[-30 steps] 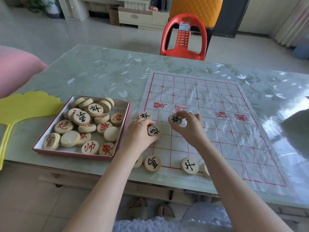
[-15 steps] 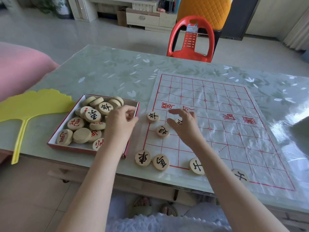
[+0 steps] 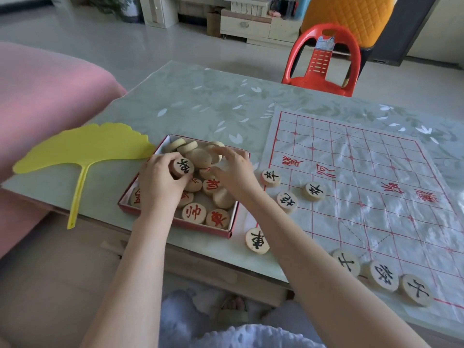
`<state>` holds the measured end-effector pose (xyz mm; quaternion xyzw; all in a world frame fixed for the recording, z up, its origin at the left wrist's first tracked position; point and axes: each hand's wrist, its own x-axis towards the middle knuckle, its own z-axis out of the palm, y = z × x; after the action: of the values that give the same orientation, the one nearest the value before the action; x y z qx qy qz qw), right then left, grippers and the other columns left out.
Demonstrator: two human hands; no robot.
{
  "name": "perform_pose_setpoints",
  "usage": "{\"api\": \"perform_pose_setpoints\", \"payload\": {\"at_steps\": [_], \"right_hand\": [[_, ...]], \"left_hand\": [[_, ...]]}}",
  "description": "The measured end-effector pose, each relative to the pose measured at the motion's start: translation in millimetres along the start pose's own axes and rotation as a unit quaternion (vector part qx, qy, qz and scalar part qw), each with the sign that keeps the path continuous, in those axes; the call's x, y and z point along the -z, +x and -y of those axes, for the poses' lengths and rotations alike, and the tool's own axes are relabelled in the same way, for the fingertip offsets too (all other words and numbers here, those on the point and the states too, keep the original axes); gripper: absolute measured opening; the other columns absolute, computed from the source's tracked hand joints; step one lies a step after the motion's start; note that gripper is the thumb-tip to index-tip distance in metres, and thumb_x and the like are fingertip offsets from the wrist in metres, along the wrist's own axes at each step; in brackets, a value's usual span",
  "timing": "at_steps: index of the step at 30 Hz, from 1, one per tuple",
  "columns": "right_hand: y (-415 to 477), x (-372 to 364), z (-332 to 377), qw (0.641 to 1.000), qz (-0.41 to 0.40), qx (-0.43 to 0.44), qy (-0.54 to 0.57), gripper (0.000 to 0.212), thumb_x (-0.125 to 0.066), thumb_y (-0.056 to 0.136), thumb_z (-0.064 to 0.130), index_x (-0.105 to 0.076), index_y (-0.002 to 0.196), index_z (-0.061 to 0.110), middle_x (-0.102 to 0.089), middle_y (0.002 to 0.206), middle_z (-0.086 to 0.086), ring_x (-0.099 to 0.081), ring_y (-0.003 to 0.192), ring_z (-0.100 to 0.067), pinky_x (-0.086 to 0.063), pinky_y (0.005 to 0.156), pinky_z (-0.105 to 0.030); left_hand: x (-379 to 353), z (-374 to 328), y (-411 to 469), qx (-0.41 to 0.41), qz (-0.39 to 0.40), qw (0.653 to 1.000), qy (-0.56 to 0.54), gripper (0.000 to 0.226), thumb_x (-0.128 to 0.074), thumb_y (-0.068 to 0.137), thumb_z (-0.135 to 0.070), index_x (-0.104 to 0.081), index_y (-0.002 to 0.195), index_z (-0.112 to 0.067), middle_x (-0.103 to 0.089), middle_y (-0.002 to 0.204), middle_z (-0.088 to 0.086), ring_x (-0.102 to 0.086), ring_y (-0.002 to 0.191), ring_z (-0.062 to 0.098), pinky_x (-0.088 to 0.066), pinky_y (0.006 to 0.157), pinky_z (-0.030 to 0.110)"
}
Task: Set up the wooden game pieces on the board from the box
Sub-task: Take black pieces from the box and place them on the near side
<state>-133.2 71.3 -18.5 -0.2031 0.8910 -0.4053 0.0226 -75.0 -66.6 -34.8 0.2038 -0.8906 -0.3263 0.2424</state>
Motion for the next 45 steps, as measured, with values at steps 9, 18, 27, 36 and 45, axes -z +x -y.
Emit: {"api": "perform_pose_setpoints", "payload": {"at_steps": [9, 18, 27, 36, 45], "right_hand": [[30, -29, 3, 0.989, 0.037, 0.044, -0.14, 0.054, -0.058, 0.086, 0.019, -0.041, 0.137, 0.021, -0.044, 0.133, -0.004, -0.03, 0.121, -0.029, -0.025, 0.098, -0.035], [-20, 33, -8, 0.993, -0.019, -0.018, 0.118, 0.058, -0.072, 0.076, 0.007, -0.047, 0.128, 0.011, -0.046, 0.126, -0.006, -0.05, 0.111, -0.017, -0.04, 0.09, -0.02], [-112, 117, -62, 0.987, -0.093, -0.07, 0.107, 0.057, -0.072, 0.076, 0.005, -0.049, 0.127, 0.016, -0.048, 0.127, -0.003, -0.052, 0.112, -0.016, -0.044, 0.1, -0.032], [-161, 152, -100, 0.976, -0.131, -0.123, 0.122, 0.055, -0.071, 0.077, 0.004, -0.049, 0.126, 0.017, -0.049, 0.125, -0.003, -0.052, 0.108, -0.015, -0.04, 0.079, -0.011], [-162, 164, -113, 0.97, -0.141, -0.146, 0.136, 0.054, -0.07, 0.078, 0.006, -0.049, 0.126, 0.02, -0.05, 0.126, -0.003, -0.052, 0.112, -0.016, -0.043, 0.09, -0.026]], "left_hand": [[-2, -3, 10, 0.036, 0.025, 0.998, 0.044, 0.041, -0.075, 0.063, -0.026, -0.067, 0.104, -0.024, -0.057, 0.107, 0.01, -0.054, 0.102, 0.034, -0.042, 0.093, 0.038], [16, -49, -26, -0.032, 0.056, 0.996, -0.064, 0.045, -0.08, 0.066, -0.034, -0.066, 0.107, -0.024, -0.058, 0.098, -0.006, -0.055, 0.097, 0.013, -0.041, 0.081, 0.024], [-8, -106, -100, -0.124, 0.235, 0.963, -0.041, 0.051, -0.079, 0.063, -0.041, -0.063, 0.109, -0.026, -0.057, 0.107, -0.009, -0.048, 0.102, 0.011, -0.04, 0.084, 0.028], [-41, -143, -141, -0.205, 0.326, 0.922, 0.034, 0.053, -0.075, 0.067, -0.045, -0.058, 0.115, -0.029, -0.055, 0.119, -0.01, -0.038, 0.12, 0.014, -0.031, 0.095, 0.027], [-57, -143, -142, -0.226, 0.339, 0.904, 0.129, 0.06, -0.07, 0.07, -0.052, -0.053, 0.123, -0.032, -0.053, 0.124, -0.01, -0.034, 0.122, 0.015, -0.023, 0.097, 0.031]]}}
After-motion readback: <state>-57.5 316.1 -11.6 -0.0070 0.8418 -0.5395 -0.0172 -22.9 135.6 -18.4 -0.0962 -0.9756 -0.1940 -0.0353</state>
